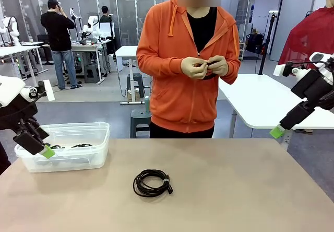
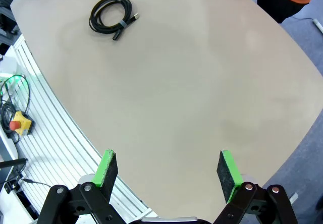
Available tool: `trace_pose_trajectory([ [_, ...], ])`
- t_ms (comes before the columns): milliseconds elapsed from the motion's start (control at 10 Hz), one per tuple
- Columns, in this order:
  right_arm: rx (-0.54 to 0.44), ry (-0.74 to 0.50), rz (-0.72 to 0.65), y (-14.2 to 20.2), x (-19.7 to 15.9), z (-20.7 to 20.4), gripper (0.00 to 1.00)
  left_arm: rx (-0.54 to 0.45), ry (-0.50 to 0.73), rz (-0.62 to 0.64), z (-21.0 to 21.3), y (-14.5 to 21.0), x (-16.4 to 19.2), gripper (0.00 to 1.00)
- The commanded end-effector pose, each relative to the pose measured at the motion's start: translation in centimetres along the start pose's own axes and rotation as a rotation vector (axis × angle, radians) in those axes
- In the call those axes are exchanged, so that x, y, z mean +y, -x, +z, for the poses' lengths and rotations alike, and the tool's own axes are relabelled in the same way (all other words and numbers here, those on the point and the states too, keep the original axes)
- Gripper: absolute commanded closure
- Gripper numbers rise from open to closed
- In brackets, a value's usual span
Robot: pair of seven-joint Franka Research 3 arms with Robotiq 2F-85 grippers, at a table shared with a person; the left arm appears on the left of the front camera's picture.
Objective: Organize and store the cables.
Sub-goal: Place the USB Extension Cable into the Organizing box.
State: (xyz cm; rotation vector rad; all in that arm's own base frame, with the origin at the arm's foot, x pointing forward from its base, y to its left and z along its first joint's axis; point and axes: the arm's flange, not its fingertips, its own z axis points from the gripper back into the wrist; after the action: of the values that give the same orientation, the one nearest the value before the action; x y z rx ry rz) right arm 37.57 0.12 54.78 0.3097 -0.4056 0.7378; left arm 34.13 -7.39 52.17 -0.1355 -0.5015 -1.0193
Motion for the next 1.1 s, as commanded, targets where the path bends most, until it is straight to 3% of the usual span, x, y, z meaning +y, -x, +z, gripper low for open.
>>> trace_pose_trajectory([
  [0,-0.003,0.002,-0.020,-0.1,0.1,-0.1,0.00,-0.013,-0.009,-0.015,0.1,-0.1,0.1,0.00],
  [900,-0.003,0.002,-0.020,-0.1,0.1,-0.1,0.00,-0.004,0.000,-0.003,0.0,-0.1,0.0,0.00],
  [1000,-0.003,0.002,-0.020,-0.1,0.1,-0.1,0.00,-0.014,0.001,-0.054,-0.4,-2.3,-0.5,0.00],
])
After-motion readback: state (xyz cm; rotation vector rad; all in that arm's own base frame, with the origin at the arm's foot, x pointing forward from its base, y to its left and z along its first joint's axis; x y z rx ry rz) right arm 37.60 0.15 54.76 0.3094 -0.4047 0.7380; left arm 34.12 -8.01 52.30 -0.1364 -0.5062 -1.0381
